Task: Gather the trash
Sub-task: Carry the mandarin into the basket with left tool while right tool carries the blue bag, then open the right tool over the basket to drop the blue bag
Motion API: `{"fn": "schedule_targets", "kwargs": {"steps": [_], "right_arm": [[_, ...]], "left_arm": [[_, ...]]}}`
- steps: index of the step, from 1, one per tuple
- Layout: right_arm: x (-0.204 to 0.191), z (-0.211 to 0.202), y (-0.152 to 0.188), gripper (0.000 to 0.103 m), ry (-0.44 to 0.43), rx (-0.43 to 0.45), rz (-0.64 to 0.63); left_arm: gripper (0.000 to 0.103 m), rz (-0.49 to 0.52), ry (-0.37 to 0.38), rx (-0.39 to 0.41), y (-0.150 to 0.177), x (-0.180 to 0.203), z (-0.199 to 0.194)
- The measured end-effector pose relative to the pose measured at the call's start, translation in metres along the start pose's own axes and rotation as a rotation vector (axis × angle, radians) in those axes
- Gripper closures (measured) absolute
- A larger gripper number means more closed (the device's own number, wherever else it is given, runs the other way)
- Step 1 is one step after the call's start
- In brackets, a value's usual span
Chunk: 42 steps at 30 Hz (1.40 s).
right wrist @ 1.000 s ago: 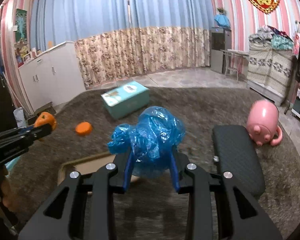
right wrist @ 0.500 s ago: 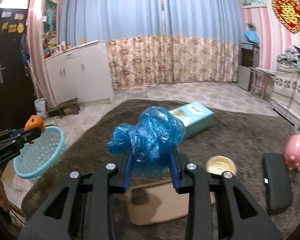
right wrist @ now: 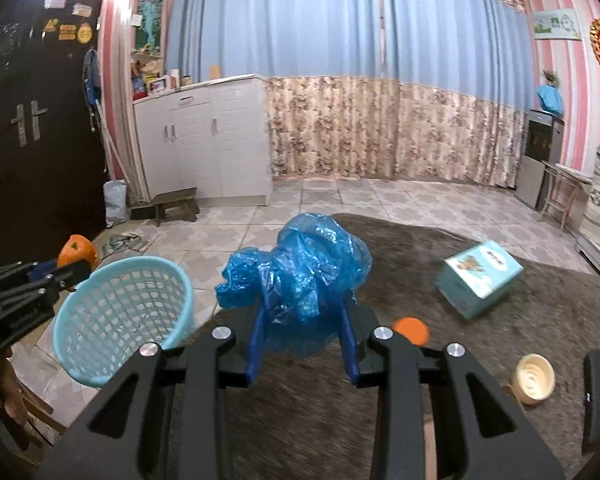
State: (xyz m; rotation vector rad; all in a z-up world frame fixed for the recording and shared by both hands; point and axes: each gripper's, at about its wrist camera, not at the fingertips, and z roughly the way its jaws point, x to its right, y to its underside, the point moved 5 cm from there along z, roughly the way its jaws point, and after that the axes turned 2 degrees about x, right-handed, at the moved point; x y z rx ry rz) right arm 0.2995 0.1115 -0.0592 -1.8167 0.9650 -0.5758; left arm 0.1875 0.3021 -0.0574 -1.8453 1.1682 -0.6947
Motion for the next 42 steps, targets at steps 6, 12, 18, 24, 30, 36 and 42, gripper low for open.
{"fn": "schedule_targets", "kwargs": {"steps": [6, 12, 18, 24, 30, 36, 42], "right_arm": [[-0.032, 0.016, -0.006, 0.071, -0.04, -0.005, -0.012], [-0.052, 0.03, -0.008, 0.071, -0.054, -0.006, -0.024], [-0.062, 0.042, -0.005, 0.071, -0.05, -0.024, -0.037], [-0.071, 0.057, -0.005, 0.071, -0.051, -0.049, -0.043], [-0.086, 0.069, -0.002, 0.071, -0.066, -0.066, -0.061], [-0.102, 0.082, 0.005, 0.071, -0.092, -0.094, -0.069], [-0.126, 0.096, 0.011, 0.071, -0.135, -0.127, -0.078]], "left_arm": [[0.08, -0.019, -0.03, -0.003, 0.003, -0.029, 0.009], [0.08, -0.032, -0.039, -0.001, 0.003, -0.048, 0.018], [0.08, -0.033, -0.032, -0.02, 0.005, -0.06, 0.036], [0.076, -0.022, -0.026, -0.053, 0.009, -0.068, 0.053], [0.044, -0.043, -0.081, -0.043, 0.013, -0.087, 0.052], [0.025, -0.083, -0.155, -0.009, 0.009, -0.114, 0.043], [0.016, -0.106, -0.188, 0.024, 0.001, -0.127, 0.034]]}}
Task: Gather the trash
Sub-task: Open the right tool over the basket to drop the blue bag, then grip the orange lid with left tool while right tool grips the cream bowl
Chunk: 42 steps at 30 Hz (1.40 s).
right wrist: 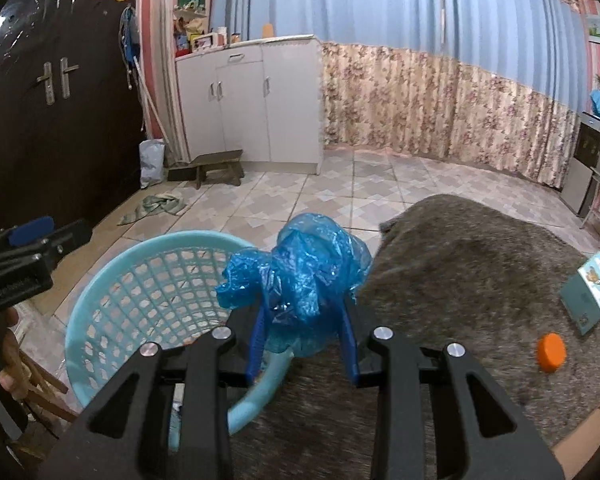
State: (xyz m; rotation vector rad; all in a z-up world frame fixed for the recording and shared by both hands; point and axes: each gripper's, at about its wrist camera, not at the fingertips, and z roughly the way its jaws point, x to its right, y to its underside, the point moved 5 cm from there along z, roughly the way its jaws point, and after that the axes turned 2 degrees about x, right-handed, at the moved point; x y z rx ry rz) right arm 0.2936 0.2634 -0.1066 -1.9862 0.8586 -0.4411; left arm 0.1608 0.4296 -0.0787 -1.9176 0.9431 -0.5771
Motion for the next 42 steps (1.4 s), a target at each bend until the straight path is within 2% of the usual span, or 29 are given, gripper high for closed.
{"fn": "schedule_targets", "kwargs": {"steps": [3, 7, 8, 9, 11, 22, 28, 32, 42], "right_arm": [[-0.014, 0.012, 0.002, 0.07, -0.047, -0.019, -0.001], [-0.029, 0.025, 0.007, 0.068, -0.067, -0.042, -0.028], [-0.034, 0.028, 0.009, 0.061, -0.083, -0.046, -0.033], [-0.037, 0.03, 0.01, 0.049, -0.088, -0.047, -0.04], [-0.041, 0.031, 0.012, 0.036, -0.092, -0.042, -0.059], [-0.024, -0.002, 0.014, 0.018, -0.013, 0.039, -0.135], [0.012, -0.038, 0.014, 0.014, 0.048, 0.055, -0.15], [0.051, -0.068, 0.018, 0.013, 0.103, 0.061, -0.121], [0.171, -0.138, 0.048, 0.011, 0.296, 0.056, 0.001]], "left_arm": [[0.014, 0.005, -0.006, 0.009, -0.002, 0.001, -0.002], [0.013, 0.021, -0.013, 0.011, -0.004, 0.004, -0.002], [0.013, 0.019, -0.013, 0.012, -0.004, 0.005, -0.002], [0.013, 0.014, -0.012, 0.01, -0.004, 0.005, -0.002], [0.012, 0.009, -0.008, 0.009, -0.004, 0.006, -0.003], [0.009, -0.001, -0.002, 0.004, -0.005, 0.015, -0.019], [0.006, -0.015, 0.008, 0.0, -0.001, 0.031, -0.047], [0.006, -0.025, 0.049, -0.018, 0.013, 0.051, -0.06], [0.006, 0.04, 0.171, -0.035, 0.03, 0.14, -0.071]]}}
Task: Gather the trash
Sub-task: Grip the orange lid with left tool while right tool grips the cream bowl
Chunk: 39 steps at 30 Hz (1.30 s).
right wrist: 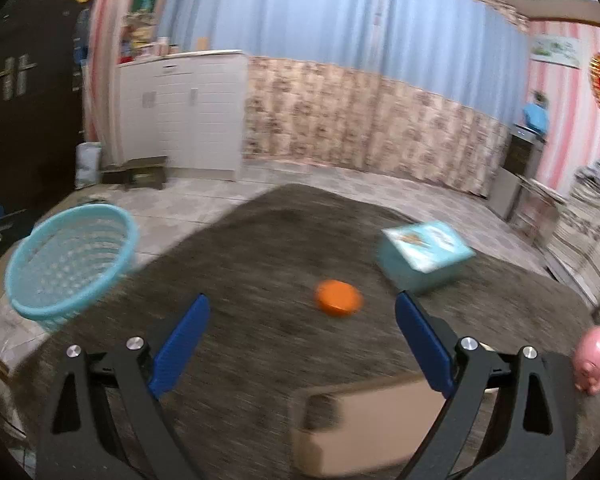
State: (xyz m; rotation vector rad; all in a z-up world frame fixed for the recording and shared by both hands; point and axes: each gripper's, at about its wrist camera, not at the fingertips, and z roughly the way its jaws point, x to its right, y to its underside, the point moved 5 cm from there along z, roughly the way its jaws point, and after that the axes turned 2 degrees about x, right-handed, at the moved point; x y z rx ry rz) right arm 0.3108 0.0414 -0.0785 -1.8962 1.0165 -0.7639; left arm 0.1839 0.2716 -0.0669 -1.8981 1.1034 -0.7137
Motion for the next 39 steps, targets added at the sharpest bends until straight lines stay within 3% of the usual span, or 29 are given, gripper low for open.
{"fn": "schedule_targets", "kwargs": {"steps": [6, 14, 21, 29, 36, 39], "right_arm": [[0.084, 0.0, 0.027, 0.011, 0.106, -0.05, 0.101], [0.158, 0.02, 0.071, 0.011, 0.183, -0.126, 0.224], [0.169, 0.049, 0.078, 0.011, 0.175, -0.176, 0.27], [0.176, 0.069, 0.085, 0.012, 0.21, -0.24, 0.313], [0.169, 0.08, 0.087, 0.039, 0.165, -0.264, 0.313], [0.167, 0.081, 0.087, 0.041, 0.169, -0.262, 0.308]], "left_arm": [[0.006, 0.047, 0.077, -0.033, 0.009, 0.059, 0.018], [0.006, 0.112, 0.144, -0.077, 0.023, 0.127, 0.04], [0.006, 0.146, 0.173, -0.085, 0.025, 0.159, 0.055], [0.006, 0.135, 0.209, -0.148, 0.021, 0.196, 0.089], [0.006, 0.197, 0.224, -0.223, 0.029, 0.237, 0.124], [0.006, 0.233, 0.221, -0.247, 0.032, 0.248, 0.138]]}}
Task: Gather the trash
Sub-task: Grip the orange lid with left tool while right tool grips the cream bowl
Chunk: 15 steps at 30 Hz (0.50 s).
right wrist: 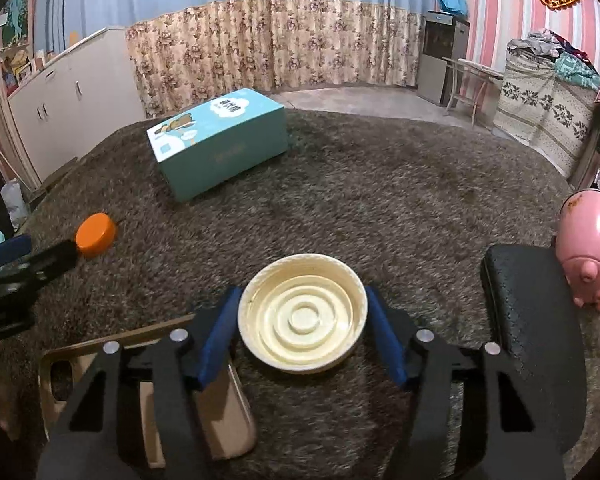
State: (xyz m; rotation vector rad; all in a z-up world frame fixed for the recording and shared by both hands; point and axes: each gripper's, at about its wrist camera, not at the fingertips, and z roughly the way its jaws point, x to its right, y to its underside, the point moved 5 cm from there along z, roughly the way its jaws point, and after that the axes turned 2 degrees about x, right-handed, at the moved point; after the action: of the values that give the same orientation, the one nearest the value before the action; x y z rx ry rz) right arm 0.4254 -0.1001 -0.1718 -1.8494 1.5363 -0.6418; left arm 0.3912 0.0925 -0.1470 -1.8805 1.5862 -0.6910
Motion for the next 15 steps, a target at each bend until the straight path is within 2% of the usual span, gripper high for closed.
{"fn": "schedule_targets", "kwargs": {"steps": [2, 5, 7, 9, 12, 15], "right_arm": [[-0.001, 0.001, 0.001, 0.041, 0.004, -0.002, 0.0], [0.0, 0.0, 0.002, 0.041, 0.003, -0.003, -0.001], [0.0, 0.0, 0.002, 0.041, 0.003, -0.002, 0.0], [0.0, 0.0, 0.002, 0.041, 0.002, -0.002, 0.001], [0.0, 0.0, 0.002, 0.041, 0.005, -0.002, 0.0], [0.0, 0.0, 0.001, 0.042, 0.005, -0.002, 0.001]], "left_arm": [[0.009, 0.005, 0.003, -0.006, -0.003, 0.003, 0.008], [0.024, 0.006, 0.019, -0.021, -0.006, 0.006, 0.017], [0.04, 0.011, 0.041, -0.039, -0.005, 0.01, 0.024], [0.045, 0.028, 0.04, -0.038, -0.007, 0.015, 0.028], [0.063, 0.046, 0.066, -0.037, -0.007, 0.019, 0.03], [0.063, 0.03, 0.086, -0.032, -0.007, 0.017, 0.028]]}}
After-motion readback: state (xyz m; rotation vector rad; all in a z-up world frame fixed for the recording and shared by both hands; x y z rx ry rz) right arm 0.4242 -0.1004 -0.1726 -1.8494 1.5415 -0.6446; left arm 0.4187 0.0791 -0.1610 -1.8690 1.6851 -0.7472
